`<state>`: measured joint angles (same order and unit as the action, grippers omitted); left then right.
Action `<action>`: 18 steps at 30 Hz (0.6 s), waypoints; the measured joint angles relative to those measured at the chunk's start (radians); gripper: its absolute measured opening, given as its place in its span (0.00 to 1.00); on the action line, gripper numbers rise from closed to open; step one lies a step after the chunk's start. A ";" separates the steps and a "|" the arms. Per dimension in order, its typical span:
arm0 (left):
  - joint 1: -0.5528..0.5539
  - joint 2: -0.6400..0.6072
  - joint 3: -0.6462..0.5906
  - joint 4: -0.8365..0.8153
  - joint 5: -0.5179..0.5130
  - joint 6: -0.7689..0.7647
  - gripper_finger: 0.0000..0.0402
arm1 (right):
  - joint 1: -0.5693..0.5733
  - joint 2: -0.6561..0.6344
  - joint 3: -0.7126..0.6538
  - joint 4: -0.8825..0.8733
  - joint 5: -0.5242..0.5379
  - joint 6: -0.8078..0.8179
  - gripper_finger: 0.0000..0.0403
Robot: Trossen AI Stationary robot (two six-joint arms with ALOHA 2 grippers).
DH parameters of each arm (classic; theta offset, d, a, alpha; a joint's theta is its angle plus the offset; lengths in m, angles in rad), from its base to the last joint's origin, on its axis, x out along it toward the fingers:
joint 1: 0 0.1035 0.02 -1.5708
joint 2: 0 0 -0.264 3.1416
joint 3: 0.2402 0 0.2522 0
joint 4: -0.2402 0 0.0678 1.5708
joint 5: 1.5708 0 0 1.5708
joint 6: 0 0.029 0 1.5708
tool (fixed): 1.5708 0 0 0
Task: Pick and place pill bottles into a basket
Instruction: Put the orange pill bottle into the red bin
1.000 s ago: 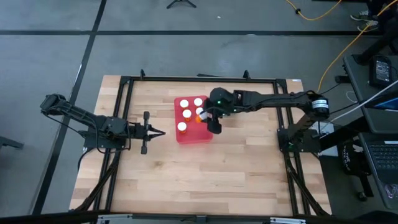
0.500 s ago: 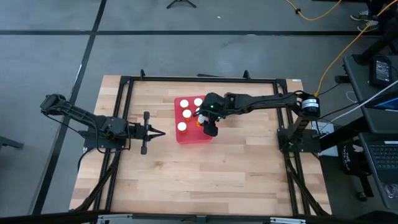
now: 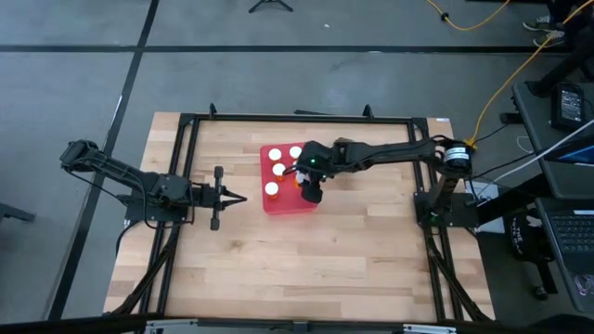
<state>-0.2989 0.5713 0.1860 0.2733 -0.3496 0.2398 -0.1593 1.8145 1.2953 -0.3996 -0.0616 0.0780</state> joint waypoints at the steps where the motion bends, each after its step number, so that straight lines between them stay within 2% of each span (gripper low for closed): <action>1: 0.000 0.000 0.000 0.001 0.000 0.007 0.01 | 0.000 0.011 0.000 -0.004 0.000 0.000 0.54; 11: 0.000 0.000 0.000 0.008 0.000 0.018 0.01 | 0.004 0.061 -0.001 0.026 0.001 -0.003 0.54; 18: 0.000 0.000 0.000 0.008 -0.001 0.027 0.01 | 0.034 0.077 0.000 0.047 0.039 -0.006 0.54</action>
<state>-0.2985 0.5713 0.1860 0.2810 -0.3504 0.2668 -0.1249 1.8911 1.2953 -0.3527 -0.0227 0.0715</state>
